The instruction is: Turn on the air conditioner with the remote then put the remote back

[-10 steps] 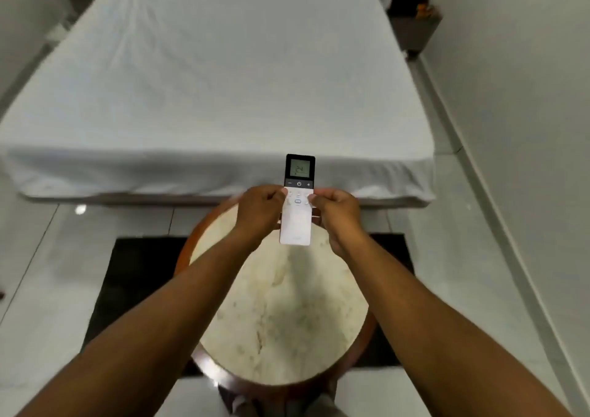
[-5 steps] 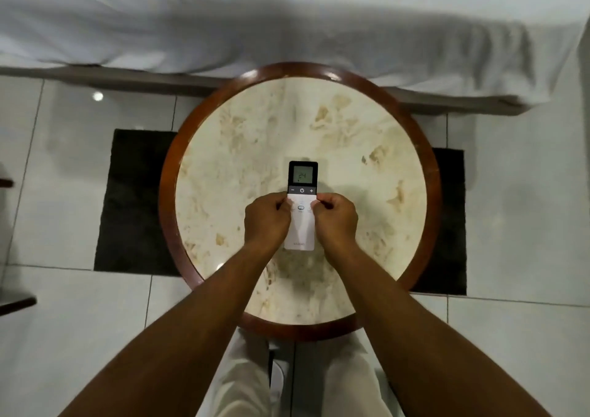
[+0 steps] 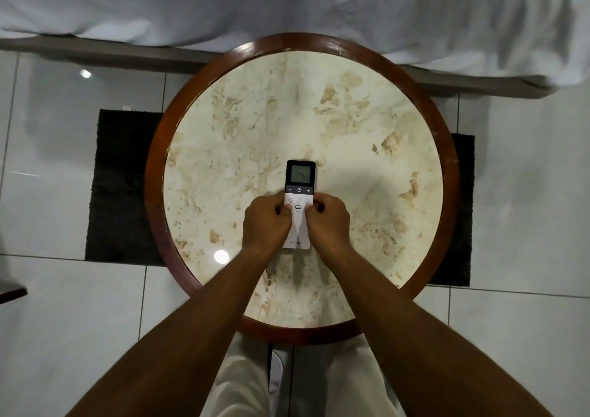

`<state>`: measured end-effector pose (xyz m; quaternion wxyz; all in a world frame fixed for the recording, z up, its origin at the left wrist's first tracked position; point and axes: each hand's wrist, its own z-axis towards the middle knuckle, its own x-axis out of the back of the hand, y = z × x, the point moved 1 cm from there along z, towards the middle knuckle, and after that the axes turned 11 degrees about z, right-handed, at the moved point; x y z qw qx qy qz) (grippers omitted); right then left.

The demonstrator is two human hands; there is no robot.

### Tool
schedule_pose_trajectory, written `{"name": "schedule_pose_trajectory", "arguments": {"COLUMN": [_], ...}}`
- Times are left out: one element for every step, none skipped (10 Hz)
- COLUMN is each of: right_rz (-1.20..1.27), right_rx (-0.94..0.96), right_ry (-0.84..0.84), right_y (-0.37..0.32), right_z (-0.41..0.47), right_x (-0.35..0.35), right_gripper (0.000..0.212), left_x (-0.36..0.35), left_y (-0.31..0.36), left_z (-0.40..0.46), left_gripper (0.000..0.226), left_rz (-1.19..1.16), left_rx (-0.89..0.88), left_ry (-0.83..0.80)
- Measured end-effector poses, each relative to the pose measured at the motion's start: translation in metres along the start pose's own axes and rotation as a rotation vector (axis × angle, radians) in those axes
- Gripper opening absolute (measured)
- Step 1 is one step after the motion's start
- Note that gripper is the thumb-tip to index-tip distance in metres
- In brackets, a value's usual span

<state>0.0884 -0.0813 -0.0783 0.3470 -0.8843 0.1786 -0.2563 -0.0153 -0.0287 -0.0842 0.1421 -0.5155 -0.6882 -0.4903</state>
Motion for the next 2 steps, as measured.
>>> {"name": "schedule_pose_trajectory", "arguments": {"right_rz": [-0.024, -0.119], "right_rx": [0.020, 0.016], "right_ry": [-0.043, -0.091], "right_y": [-0.0011, 0.0014], "right_z": [-0.0003, -0.0026], "right_x": [-0.0008, 0.0028], "right_gripper": [0.031, 0.019], "left_x": [-0.0009, 0.0024], "left_y": [0.0023, 0.0006], "left_z": [-0.0012, -0.0040], "left_gripper": [0.028, 0.028], "left_rz": [0.001, 0.006], "left_rx": [0.011, 0.049], "left_ry": [-0.014, -0.043]}}
